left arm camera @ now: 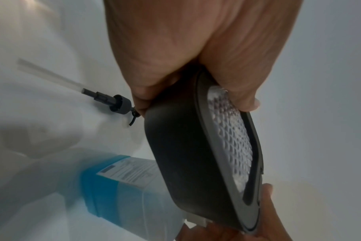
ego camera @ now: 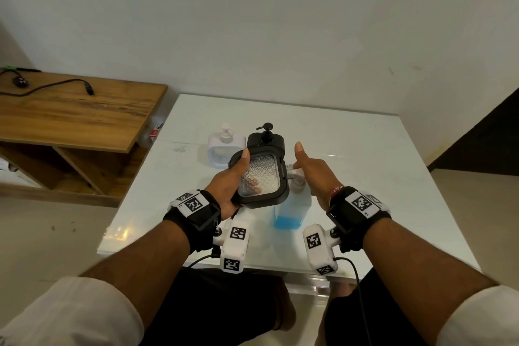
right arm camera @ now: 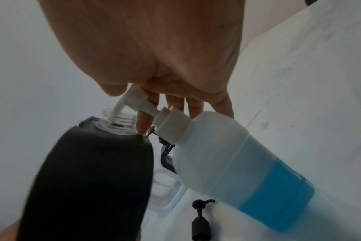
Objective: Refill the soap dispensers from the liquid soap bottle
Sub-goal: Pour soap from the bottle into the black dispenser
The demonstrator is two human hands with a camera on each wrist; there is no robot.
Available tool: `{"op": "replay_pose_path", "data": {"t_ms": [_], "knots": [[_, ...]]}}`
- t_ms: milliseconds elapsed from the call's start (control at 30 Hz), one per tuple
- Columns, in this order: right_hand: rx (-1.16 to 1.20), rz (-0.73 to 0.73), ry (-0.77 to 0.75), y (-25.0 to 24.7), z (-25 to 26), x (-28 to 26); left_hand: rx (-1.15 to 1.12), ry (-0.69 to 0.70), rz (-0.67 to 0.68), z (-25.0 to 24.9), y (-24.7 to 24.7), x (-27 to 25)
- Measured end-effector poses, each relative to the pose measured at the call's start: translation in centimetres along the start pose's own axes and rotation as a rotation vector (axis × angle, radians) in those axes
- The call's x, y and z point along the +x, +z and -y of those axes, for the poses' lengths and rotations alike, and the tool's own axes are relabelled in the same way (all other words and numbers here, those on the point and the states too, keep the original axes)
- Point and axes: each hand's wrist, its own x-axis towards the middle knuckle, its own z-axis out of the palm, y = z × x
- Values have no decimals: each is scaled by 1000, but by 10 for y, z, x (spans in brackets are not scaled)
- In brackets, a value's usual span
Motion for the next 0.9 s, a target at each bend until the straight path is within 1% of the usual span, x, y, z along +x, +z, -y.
{"op": "replay_pose_path", "data": {"t_ms": [67, 133, 300, 467, 567, 700, 900], "knots": [[43, 11, 29, 1, 1, -1, -14, 0, 9, -1, 0, -2], [55, 12, 25, 2, 1, -2, -20, 1, 10, -2, 0, -2], [50, -68, -116, 8, -5, 1, 7, -1, 15, 0, 1, -3], [118, -82, -132, 7, -6, 2, 24, -14, 28, 3, 2, -3], [156, -67, -84, 6, -3, -2, 31, -22, 44, 4, 3, -5], [230, -72, 56, 6, -1, -3, 40, -21, 28, 4, 3, -5], [183, 37, 155, 15, -6, -7, 18, -19, 5, 2, 0, -3]]}}
